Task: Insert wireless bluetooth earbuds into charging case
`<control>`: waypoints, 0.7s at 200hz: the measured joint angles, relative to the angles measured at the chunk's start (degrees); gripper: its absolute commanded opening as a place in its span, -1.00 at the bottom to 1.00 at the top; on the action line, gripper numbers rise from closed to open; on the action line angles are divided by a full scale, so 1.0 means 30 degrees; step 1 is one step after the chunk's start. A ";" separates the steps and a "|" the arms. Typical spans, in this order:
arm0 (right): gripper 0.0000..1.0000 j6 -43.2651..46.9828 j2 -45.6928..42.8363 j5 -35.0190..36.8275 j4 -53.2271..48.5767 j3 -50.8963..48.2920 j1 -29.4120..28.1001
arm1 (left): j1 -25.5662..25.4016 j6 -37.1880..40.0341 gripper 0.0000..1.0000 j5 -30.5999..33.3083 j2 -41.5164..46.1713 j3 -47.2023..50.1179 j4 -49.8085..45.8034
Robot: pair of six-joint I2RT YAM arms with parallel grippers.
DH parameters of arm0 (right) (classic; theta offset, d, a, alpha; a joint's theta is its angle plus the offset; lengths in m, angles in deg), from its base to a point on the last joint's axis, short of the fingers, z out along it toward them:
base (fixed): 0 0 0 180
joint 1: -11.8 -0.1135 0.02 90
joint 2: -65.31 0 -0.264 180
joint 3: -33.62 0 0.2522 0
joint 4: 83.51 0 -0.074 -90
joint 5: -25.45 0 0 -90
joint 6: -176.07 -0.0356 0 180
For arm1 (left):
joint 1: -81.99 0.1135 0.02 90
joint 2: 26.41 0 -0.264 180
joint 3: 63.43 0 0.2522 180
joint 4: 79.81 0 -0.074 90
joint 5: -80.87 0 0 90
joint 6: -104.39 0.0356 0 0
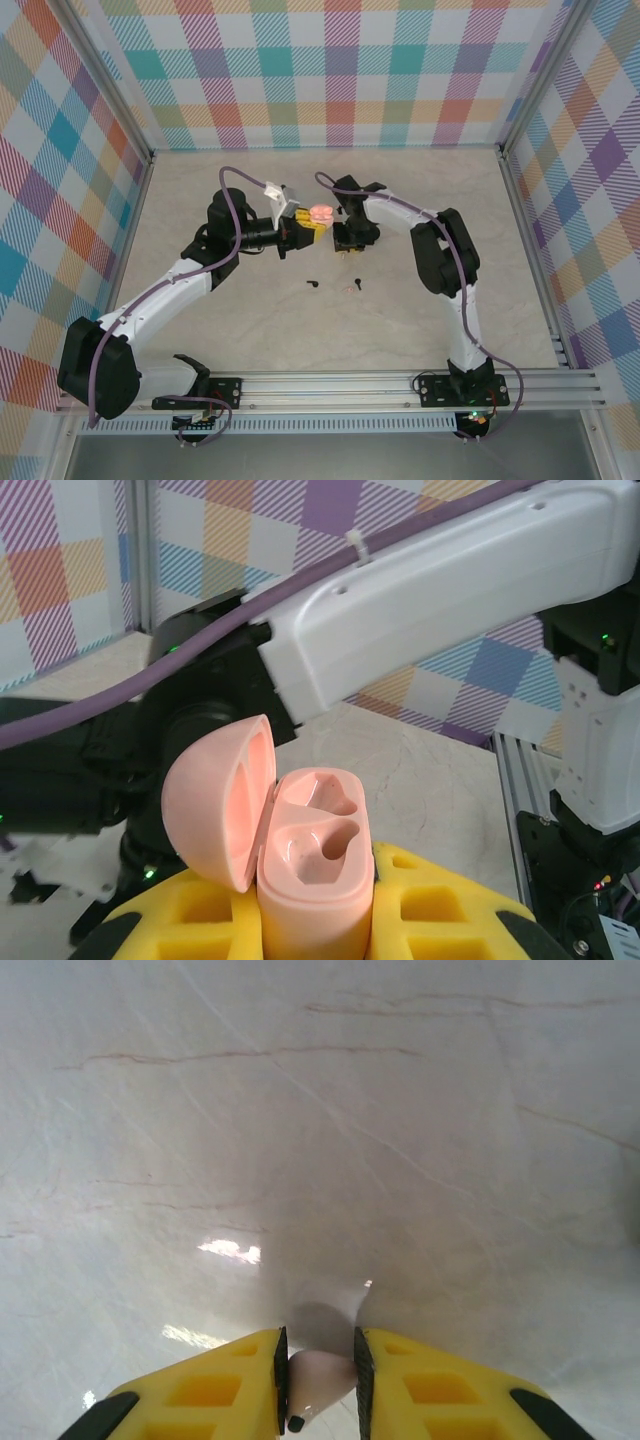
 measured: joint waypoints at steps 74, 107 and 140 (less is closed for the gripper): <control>-0.46 -0.0656 -0.4415 -0.3388 0.3162 -0.4211 0.2659 | 0.0612 -0.1086 -0.82 0.0772 -0.0962 0.1013 0.0962; -0.46 -0.0984 -0.6528 -0.4714 0.4197 -0.5093 0.2929 | 0.0612 -0.1100 -0.82 0.0772 -0.1435 0.1625 0.1654; -0.46 -0.1115 -0.8211 -0.5727 0.4823 -0.5311 0.2929 | 0.0612 -0.0954 -0.82 0.0765 -0.1902 0.1836 0.2229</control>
